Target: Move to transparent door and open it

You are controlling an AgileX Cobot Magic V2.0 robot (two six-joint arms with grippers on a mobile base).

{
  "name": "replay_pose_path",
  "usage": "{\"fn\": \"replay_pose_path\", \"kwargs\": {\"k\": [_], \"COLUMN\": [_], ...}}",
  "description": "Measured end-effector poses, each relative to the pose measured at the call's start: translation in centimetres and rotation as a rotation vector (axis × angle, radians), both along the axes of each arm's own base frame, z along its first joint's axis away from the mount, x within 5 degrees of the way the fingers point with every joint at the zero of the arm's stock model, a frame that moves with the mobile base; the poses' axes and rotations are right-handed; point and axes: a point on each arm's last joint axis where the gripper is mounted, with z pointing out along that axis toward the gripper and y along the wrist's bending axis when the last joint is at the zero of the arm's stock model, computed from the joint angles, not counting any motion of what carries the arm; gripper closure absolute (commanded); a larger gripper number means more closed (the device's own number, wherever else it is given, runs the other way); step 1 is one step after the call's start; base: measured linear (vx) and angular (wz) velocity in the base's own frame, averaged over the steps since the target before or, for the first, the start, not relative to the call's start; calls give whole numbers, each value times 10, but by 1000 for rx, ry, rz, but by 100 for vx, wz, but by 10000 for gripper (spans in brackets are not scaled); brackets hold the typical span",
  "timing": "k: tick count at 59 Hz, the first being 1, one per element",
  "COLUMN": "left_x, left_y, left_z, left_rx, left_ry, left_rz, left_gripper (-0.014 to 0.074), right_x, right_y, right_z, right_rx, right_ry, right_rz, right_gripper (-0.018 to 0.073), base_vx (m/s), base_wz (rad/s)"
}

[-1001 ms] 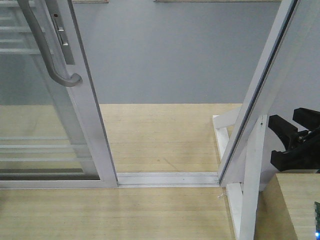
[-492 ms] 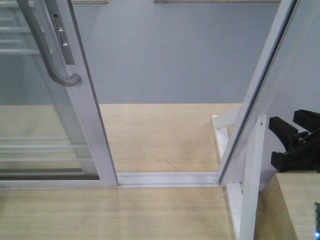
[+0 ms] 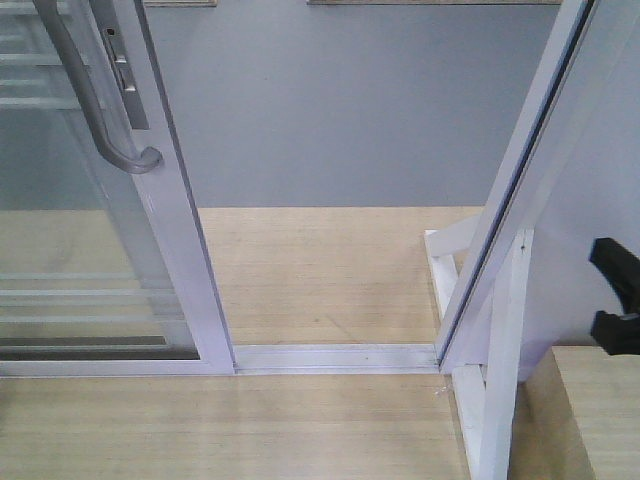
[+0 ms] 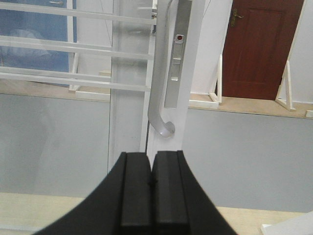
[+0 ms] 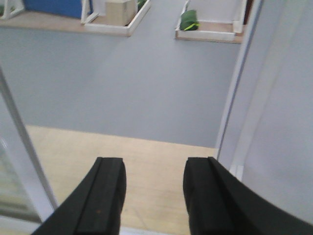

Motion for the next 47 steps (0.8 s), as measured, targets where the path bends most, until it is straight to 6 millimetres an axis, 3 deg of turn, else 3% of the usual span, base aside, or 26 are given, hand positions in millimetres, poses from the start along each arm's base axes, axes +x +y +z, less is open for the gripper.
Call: {"fn": "replay_pose_path", "kwargs": {"k": [8, 20, 32, 47], "left_x": [0, 0, 0, 0], "left_y": [0, 0, 0, 0], "left_z": [0, 0, 0, 0], "left_rx": [0, 0, 0, 0], "left_ry": [0, 0, -1, 4], "left_rz": [0, 0, 0, 0], "left_gripper": [602, 602, 603, 603], "right_x": [-25, -47, -49, -49], "right_y": [-17, -23, -20, -20], "right_z": [-12, -41, -87, -90], "right_rx": [29, 77, 40, 30], "right_ry": [-85, -171, -164, -164], "right_rz": [-160, -265, -236, -233], "right_gripper": [316, 572, 570, 567], "base_vx": [0, 0, 0, 0], "base_wz": [0, 0, 0, 0]}}
